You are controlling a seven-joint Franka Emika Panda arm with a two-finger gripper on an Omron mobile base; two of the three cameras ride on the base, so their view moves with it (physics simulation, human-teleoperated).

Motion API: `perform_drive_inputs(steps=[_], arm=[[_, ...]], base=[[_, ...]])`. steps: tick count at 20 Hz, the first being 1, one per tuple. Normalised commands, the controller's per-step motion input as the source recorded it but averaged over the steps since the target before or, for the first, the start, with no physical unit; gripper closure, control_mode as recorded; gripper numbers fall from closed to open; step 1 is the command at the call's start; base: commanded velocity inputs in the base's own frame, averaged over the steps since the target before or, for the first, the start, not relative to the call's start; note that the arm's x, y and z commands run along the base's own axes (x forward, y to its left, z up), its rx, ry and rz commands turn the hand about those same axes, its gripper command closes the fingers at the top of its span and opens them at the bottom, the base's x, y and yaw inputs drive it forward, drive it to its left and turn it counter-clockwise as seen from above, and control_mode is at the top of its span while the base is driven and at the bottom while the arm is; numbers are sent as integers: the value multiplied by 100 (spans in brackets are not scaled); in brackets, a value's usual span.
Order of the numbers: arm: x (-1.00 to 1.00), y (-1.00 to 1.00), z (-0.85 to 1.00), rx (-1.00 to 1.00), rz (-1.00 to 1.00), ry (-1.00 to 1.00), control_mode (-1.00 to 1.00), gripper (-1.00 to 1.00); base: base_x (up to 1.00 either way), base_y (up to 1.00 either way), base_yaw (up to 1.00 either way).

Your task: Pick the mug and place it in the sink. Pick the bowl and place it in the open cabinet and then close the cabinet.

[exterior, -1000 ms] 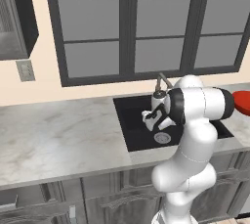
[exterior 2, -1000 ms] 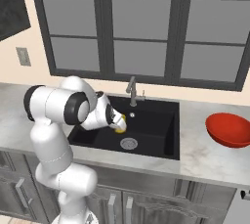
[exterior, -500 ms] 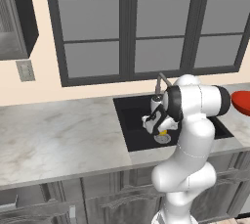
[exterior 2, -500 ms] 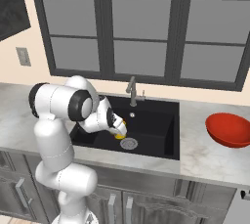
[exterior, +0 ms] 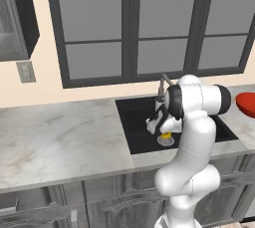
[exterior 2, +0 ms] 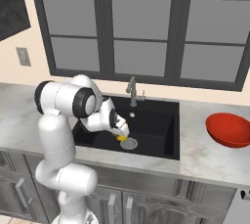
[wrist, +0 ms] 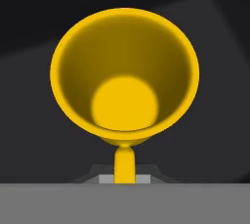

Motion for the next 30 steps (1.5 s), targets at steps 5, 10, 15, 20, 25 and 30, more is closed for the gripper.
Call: perform_drive_inputs(steps=[5,10,15,20,25,30], arm=[[0,-3,-29,6,1,-7,-100,100],[2,-1,-16,2,0,-4,-100,100],[17,0,-16,0,0,-2,-100,100],[29,0,-9,0,0,0,-100,100],[23,0,-4,0,0,0,-100,100],[14,-11,-15,0,0,0,-100,100]], base=[[0,0,0],[0,0,0],[0,0,0],[0,0,0],[0,0,0],[0,0,0]])
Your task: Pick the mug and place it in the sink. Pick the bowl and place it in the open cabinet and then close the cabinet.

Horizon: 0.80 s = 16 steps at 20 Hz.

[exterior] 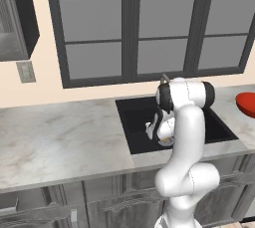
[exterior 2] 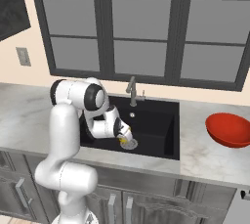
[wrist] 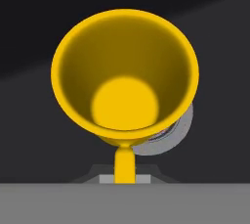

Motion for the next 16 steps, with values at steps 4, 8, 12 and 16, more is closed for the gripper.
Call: perform_drive_inputs(steps=[4,8,12,16], arm=[[16,-10,-19,0,0,0,-100,100],[22,-6,-20,0,0,0,-100,100],[30,-7,-23,0,0,1,-100,100],[29,-11,-22,0,0,0,-100,100]], base=[[0,0,0],[0,0,0],[0,0,0],[0,0,0]])
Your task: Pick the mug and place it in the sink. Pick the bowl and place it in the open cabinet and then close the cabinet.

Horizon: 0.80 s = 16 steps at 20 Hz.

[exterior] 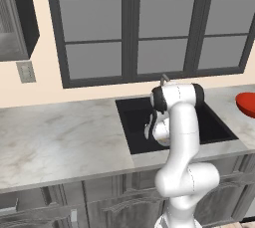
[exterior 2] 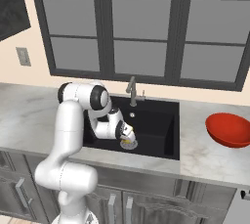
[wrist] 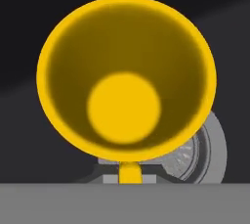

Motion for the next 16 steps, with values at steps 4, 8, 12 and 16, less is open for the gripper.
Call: perform_drive_inputs(steps=[4,8,12,16], arm=[[26,-15,-19,0,0,3,-100,100],[9,-5,-18,0,0,11,-100,-100],[2,-3,-4,0,0,6,-100,-100],[0,-24,0,0,0,1,-100,-100]], base=[[0,0,0],[0,0,0],[0,0,0],[0,0,0]])
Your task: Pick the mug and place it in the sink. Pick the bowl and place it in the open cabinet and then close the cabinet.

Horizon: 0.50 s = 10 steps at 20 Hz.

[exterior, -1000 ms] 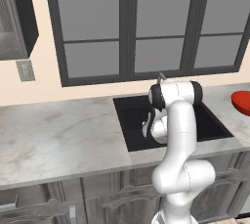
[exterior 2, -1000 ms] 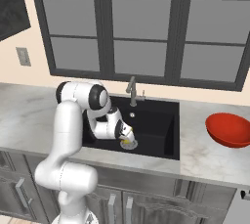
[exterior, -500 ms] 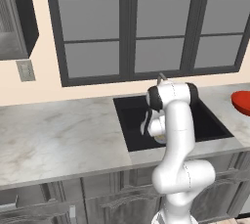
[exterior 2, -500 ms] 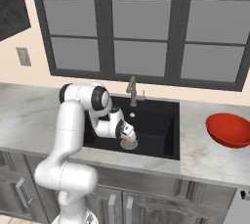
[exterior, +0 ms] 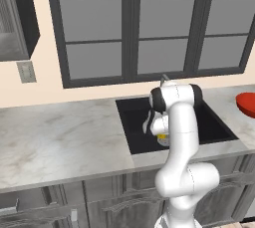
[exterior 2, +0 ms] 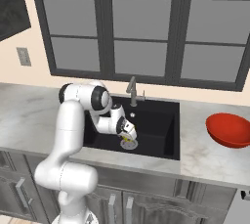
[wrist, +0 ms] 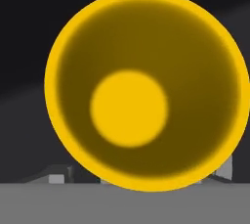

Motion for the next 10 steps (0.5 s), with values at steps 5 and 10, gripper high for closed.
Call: perform_drive_inputs(steps=[5,10], arm=[[-4,-17,1,0,0,0,-100,-100],[-35,-14,4,4,0,0,-100,-100]], base=[[0,0,0],[0,0,0]])
